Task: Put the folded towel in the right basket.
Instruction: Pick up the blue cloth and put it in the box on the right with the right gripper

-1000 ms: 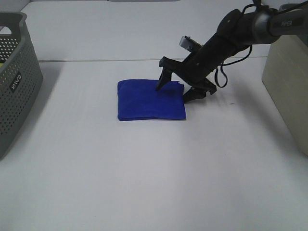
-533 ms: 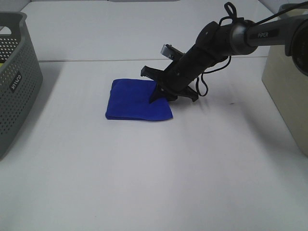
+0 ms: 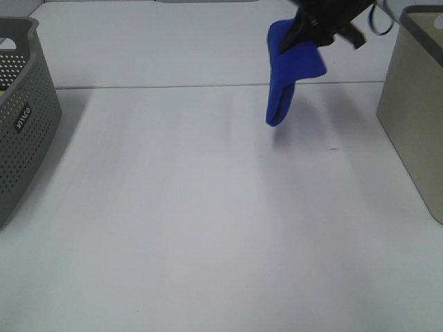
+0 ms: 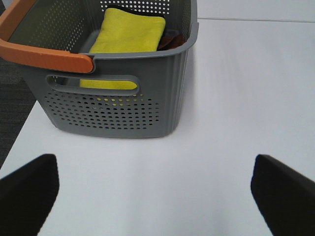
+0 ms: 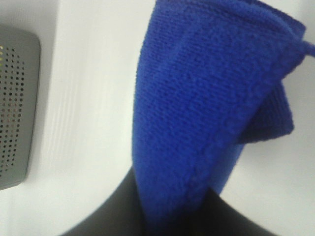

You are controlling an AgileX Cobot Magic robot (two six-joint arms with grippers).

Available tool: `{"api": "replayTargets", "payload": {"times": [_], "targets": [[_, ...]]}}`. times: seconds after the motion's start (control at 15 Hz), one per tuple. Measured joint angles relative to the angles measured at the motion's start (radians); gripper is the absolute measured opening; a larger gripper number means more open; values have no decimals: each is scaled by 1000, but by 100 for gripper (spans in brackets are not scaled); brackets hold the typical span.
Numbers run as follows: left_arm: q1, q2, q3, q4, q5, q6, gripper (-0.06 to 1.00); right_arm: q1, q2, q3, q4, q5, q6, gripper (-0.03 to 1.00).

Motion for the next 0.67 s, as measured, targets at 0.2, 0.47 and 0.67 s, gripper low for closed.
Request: {"api": "replayTargets", "payload": {"times": [0.2,0.47,0.67], "targets": [[0,0,0,0,0,0,99,-167,-140,-49,-18,70,-1,13],[0,0,0,0,0,0,99,-377,-293,-53,-141,73,-2,13],[0,0,0,0,0,0,99,-509,-340,-53,-220,80,23,13]]}}
